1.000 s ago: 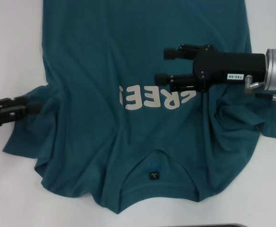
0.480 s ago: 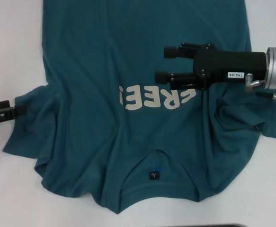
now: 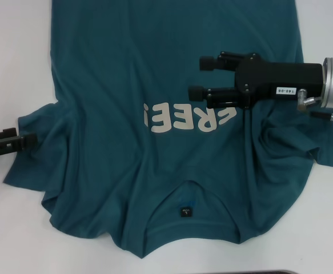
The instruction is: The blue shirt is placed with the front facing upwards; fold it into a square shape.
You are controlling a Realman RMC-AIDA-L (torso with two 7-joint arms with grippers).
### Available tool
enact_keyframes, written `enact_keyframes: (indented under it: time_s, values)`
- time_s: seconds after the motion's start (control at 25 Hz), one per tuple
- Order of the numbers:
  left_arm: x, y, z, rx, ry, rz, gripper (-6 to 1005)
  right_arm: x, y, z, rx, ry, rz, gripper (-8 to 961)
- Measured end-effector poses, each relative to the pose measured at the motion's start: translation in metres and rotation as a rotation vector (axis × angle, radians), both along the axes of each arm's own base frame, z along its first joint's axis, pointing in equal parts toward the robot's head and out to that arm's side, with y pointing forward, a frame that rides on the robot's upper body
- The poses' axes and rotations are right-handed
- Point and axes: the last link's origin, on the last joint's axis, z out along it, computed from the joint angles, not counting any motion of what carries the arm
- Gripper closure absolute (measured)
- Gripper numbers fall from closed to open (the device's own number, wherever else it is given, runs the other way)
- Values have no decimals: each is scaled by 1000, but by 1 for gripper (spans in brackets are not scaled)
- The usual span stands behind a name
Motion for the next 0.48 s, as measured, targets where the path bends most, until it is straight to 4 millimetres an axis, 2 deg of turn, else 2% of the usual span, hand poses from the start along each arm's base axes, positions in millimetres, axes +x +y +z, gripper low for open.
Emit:
enact_keyframes:
  time_s: [0.48]
  values:
    - [-1, -6, -8, -43, 13, 4, 275, 1, -1, 0, -2, 2, -5, 38]
